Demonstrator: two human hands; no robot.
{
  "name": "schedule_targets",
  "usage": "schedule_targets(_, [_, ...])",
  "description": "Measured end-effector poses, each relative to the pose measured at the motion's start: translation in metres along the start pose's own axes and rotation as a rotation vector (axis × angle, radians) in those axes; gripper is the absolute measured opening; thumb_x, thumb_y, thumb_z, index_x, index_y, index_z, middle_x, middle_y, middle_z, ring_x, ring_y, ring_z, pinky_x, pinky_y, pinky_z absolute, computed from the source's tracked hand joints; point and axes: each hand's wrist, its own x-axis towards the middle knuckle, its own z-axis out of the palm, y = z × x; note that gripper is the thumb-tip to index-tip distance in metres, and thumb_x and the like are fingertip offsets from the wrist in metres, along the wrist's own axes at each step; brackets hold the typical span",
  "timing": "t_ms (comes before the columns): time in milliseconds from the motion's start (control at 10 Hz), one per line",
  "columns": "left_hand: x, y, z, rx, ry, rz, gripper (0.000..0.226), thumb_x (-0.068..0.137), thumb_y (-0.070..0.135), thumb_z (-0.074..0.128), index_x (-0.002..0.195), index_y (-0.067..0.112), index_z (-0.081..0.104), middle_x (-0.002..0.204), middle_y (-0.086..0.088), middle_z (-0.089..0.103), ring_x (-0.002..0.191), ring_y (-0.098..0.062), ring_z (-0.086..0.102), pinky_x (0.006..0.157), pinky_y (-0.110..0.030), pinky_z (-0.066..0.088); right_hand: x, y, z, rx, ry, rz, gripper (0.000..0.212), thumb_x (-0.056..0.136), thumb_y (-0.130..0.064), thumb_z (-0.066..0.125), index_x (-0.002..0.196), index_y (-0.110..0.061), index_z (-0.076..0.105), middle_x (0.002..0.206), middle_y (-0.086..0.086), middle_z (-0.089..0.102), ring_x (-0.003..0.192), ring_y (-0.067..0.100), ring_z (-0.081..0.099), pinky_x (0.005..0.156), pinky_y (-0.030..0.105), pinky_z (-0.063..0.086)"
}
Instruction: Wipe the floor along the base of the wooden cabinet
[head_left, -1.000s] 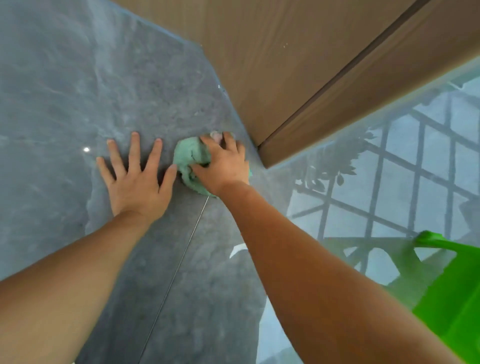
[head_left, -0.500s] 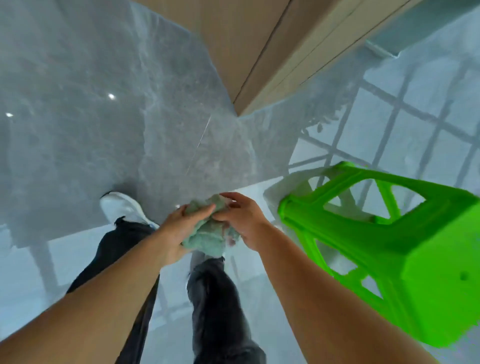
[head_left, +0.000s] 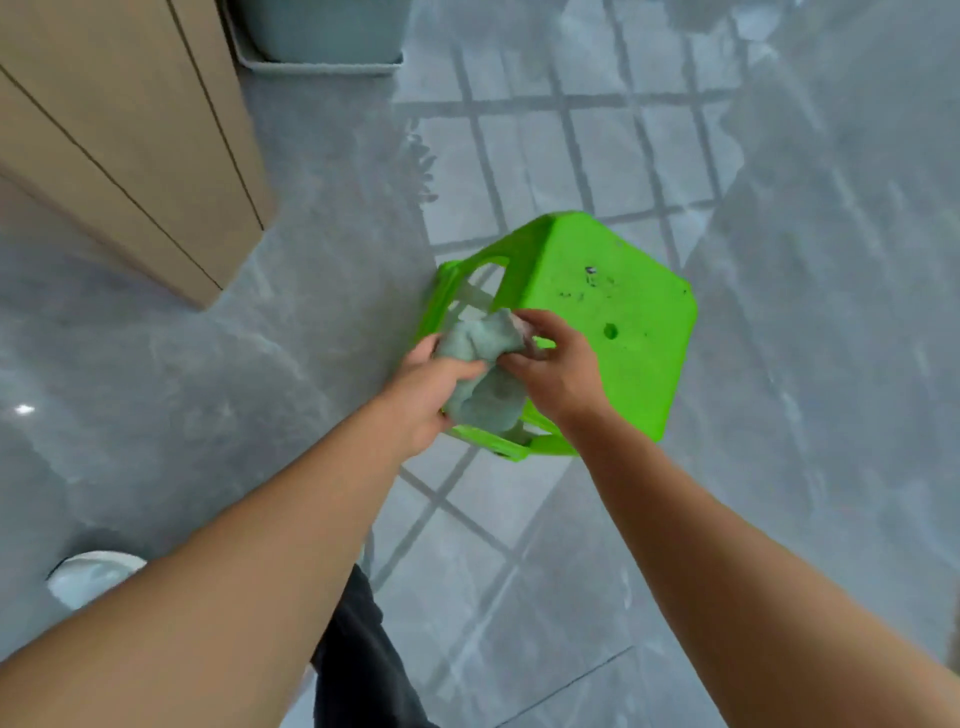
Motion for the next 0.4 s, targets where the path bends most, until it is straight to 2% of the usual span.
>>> schedule_targets(100, [0.027,0.001,0.046,0.136,-0.013,0.012,0.053,0.088,-0.001,0.061,0.135,0.022,0.053,0.125,-0.008,0.068,0.098,-0.026,0.067,0.084,-0.046,0.055,0.012,0.026,-0.022,-0.059,0.214,0.0,0.04,0.074,-0.007,0.069,0.112,-0.018,0.067,0.094,-0.005,0.066,0.086,0.027,0.069,0.075,0.027,0.049])
schedule_targets(200, [0.044,-0.006,0.07,0.239,0.025,0.028,0.069,0.088,-0.003,0.058,0.148,0.024,0.04,0.146,-0.01,0.056,0.118,-0.029,0.062,0.095,-0.048,0.053,0.015,0.053,-0.027,-0.069,0.279,0.096,0.041,0.08,-0.01,0.065,0.121,-0.015,0.064,0.112,0.004,0.071,0.101,0.025,0.066,0.082,0.025,0.044])
schedule_targets(300, [0.049,-0.006,0.072,0.315,0.008,0.027,0.08,0.088,-0.006,0.055,0.155,0.026,0.028,0.157,-0.009,0.042,0.128,-0.028,0.053,0.094,-0.04,0.048,0.014,0.069,-0.034,-0.034,0.265,0.183,0.048,0.087,-0.018,0.063,0.134,-0.015,0.055,0.131,0.01,0.064,0.117,0.028,0.061,0.098,0.036,0.047])
schedule_targets(400, [0.017,0.002,0.056,0.52,0.073,0.072,0.085,0.085,-0.006,0.058,0.157,0.024,0.025,0.158,-0.008,0.041,0.136,-0.027,0.048,0.105,-0.034,0.039,-0.012,0.052,-0.028,-0.097,0.269,0.111,0.049,0.09,-0.02,0.061,0.136,-0.011,0.051,0.135,0.016,0.06,0.124,0.032,0.055,0.098,0.032,0.04])
